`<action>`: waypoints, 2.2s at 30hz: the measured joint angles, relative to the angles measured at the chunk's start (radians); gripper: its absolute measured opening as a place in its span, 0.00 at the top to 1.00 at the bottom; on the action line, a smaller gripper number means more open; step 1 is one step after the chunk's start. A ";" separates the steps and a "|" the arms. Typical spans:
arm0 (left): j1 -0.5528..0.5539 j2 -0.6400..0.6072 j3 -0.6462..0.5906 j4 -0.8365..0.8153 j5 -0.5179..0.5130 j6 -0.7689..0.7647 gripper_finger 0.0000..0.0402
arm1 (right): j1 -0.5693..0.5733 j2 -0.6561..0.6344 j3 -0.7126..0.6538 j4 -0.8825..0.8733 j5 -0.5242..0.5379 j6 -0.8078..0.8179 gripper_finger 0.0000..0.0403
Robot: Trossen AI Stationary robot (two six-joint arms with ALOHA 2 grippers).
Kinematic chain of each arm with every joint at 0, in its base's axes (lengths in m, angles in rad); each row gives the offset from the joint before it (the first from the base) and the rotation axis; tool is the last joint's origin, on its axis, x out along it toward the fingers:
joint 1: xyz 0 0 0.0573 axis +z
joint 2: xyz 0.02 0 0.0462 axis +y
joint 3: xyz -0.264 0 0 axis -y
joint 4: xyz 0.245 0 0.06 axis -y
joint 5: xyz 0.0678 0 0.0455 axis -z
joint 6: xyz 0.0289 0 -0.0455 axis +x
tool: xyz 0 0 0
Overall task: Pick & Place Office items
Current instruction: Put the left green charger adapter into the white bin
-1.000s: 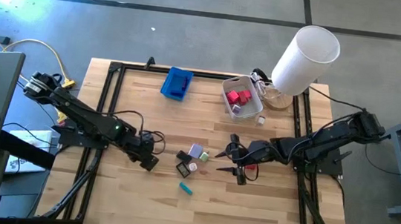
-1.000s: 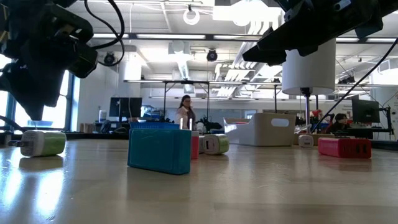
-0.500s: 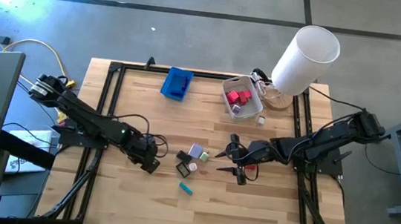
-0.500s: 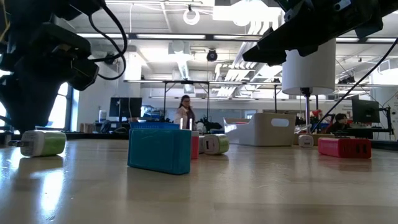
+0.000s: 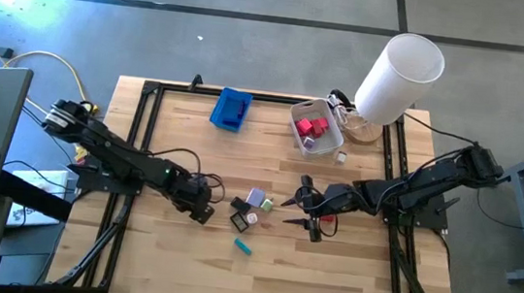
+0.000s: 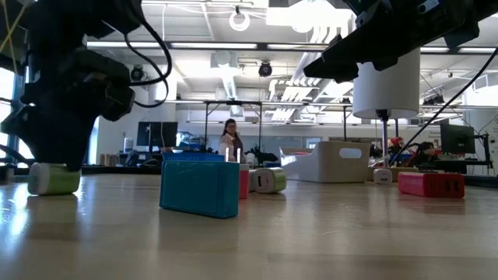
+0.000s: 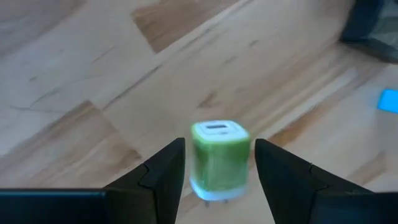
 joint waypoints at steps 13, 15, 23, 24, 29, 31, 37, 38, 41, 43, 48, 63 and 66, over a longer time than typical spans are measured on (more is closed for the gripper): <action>0.005 0.086 0.003 -0.006 0.086 0.004 0.54 | 0.000 0.000 0.000 -0.006 0.000 0.002 0.49; 0.005 0.083 0.003 -0.007 0.092 0.006 0.54 | 0.000 0.000 0.000 -0.006 0.000 0.002 0.49; 0.001 0.064 -0.002 -0.002 0.157 0.088 0.54 | 0.000 0.000 0.000 -0.006 0.000 0.002 0.49; 0.001 0.064 -0.002 -0.004 0.157 0.092 0.54 | 0.000 0.000 0.000 -0.006 0.000 0.002 0.49; -0.013 0.062 -0.002 -0.008 0.132 0.093 0.54 | 0.000 0.000 0.000 -0.006 0.000 0.003 0.49; -0.022 0.062 -0.001 -0.015 0.119 0.071 0.54 | 0.000 0.000 0.000 -0.006 0.000 0.003 0.49; -0.037 0.072 0.003 -0.037 0.100 0.051 0.54 | 0.000 0.000 0.000 -0.006 0.000 0.003 0.49; -0.038 0.072 0.003 -0.039 0.094 0.057 0.54 | 0.000 0.000 0.000 -0.006 0.000 0.003 0.49; -0.040 0.080 0.003 -0.044 0.071 0.108 0.54 | 0.000 0.000 0.000 -0.006 0.000 0.010 0.49; -0.043 0.082 0.003 -0.050 0.068 0.140 0.54 | 0.000 0.000 0.000 -0.006 0.000 0.018 0.49; -0.065 0.109 0.003 -0.065 0.034 0.204 0.54 | 0.000 0.000 0.000 -0.004 -0.041 0.018 0.49; -0.119 0.131 0.001 -0.068 -0.139 0.394 0.63 | 0.043 0.000 0.000 0.007 -0.148 0.082 0.49; -0.116 0.133 0.000 -0.058 -0.297 0.425 0.69 | 0.049 0.000 0.000 0.015 -0.148 0.065 0.49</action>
